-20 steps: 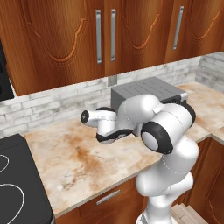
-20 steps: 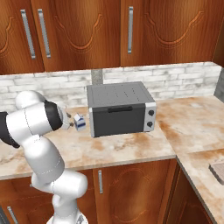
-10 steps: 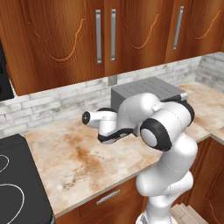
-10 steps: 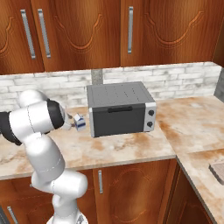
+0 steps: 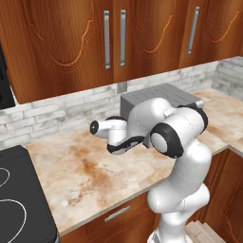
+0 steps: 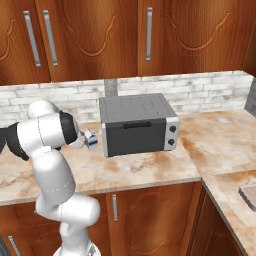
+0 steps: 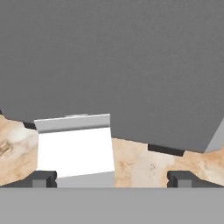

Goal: Move the drinks to the dining counter.

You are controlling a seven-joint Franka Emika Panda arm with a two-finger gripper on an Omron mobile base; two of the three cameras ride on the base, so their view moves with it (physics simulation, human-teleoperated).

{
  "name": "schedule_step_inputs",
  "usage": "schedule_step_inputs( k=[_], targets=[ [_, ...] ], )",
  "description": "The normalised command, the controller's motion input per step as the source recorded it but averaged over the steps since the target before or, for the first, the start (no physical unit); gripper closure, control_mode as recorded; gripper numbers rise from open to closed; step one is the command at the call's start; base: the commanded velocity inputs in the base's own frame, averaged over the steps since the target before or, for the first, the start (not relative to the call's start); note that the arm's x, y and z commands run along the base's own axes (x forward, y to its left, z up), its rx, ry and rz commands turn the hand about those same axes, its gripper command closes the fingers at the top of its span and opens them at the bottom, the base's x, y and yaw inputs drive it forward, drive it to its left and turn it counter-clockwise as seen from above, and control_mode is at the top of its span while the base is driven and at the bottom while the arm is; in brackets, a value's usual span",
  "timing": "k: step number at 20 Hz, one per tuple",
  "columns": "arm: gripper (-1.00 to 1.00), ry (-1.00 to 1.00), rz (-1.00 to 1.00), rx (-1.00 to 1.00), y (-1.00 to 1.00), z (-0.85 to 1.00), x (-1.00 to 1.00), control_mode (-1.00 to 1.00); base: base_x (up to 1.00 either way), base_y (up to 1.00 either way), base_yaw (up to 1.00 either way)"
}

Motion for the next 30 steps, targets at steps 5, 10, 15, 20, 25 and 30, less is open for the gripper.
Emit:
schedule_step_inputs(
  k=[5, 10, 15, 20, 25, 30],
  targets=[
    [-1.0, -0.08, 0.0, -0.03, 0.16, 0.0, -0.02, -1.0, 0.0, 0.0, 0.0],
    [-1.0, -0.08, 0.01, 0.0, 0.18, 0.0, -0.04, -1.0, 0.0, 0.0, 0.0],
    [-1.0, 0.0, 0.0, -0.01, 0.0, -0.02, 0.0, -1.0, 0.0, 0.0, 0.0],
    [-1.0, 0.03, 0.0, 0.0, -0.03, -0.12, 0.0, -1.0, 0.0, 0.0, 0.0],
    [-1.0, 0.05, 0.0, -0.01, 0.0, -0.14, 0.05, -1.0, 0.0, 0.0, 0.0],
    [-1.0, 0.0, 0.0, -0.04, 0.0, -0.17, 0.25, -1.0, 0.0, 0.0, 0.0]
  ],
)
